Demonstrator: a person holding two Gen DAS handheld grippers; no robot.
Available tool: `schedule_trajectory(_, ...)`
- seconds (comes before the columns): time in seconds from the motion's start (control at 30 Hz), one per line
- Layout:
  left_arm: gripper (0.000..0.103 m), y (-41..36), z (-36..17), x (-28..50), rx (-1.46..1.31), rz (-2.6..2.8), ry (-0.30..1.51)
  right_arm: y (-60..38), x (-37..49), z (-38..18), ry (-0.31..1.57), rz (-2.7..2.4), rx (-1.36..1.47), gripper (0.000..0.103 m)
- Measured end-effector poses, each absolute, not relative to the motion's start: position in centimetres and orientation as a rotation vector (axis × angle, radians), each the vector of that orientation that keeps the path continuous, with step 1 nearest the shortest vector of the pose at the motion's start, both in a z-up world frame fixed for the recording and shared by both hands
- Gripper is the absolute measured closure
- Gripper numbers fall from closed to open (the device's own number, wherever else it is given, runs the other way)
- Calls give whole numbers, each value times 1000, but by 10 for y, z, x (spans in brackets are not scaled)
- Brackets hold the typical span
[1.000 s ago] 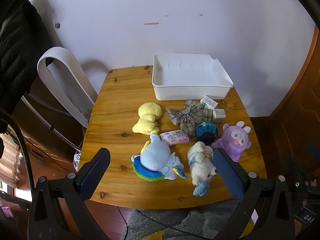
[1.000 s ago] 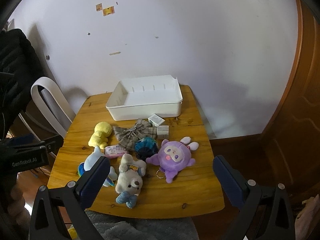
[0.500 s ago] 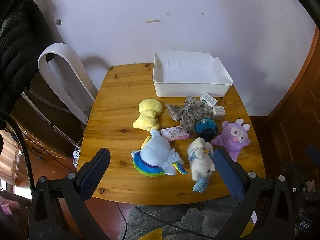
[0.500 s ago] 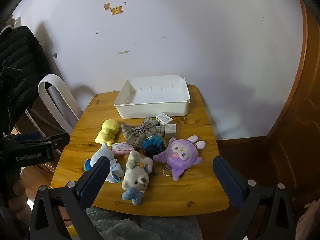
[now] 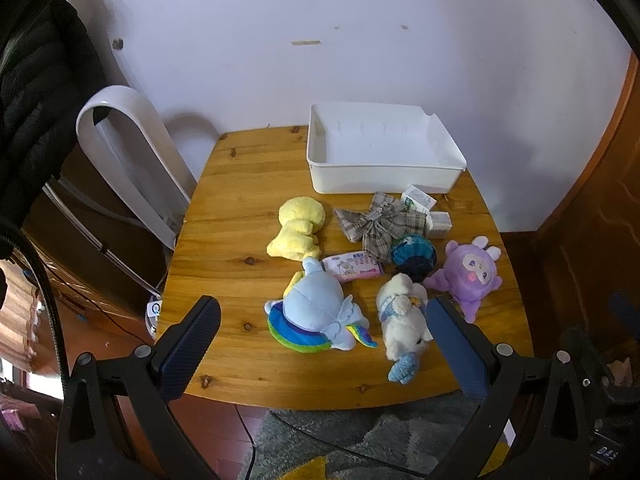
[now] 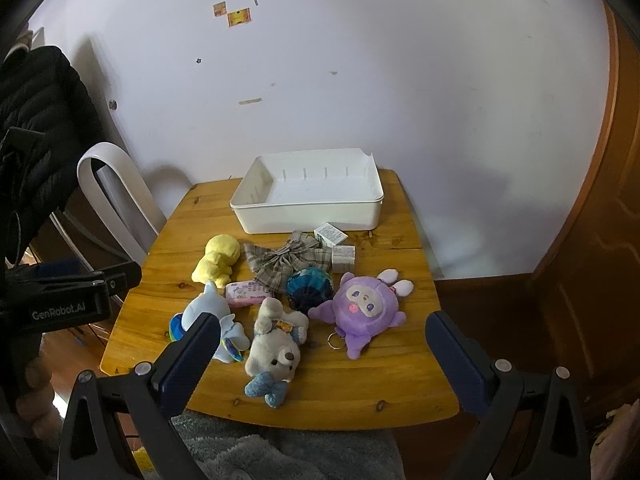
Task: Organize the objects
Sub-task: 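Move both grippers toward the plush toys on the table, then grasp the blue pony plush with the left gripper while the right gripper grasps the white bear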
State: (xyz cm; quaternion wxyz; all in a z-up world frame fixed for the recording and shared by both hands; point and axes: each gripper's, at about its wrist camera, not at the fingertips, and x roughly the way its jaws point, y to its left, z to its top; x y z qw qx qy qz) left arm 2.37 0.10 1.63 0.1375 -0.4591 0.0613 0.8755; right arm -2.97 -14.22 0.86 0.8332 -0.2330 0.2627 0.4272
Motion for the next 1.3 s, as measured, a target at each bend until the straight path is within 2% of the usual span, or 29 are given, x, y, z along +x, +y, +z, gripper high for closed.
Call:
schedule_trajectory(0.23,1,3,13,22,-1379,2426,249,-142,-29,9,559,884,-496,0)
schedule_trajectory(0.57,1,-2,22,17,-1299,2424,491,-127,-30,13,561,870,-548,0)
schedule_trajectory(1.1,1,-12,29,-16,-1251,2359,525,-85,-43,42,476,882,-654,0)
schedule_trajectory(1.3,1,-20,28,-30,-1239,2334,370,-71,-45,42,454,895,-671,0)
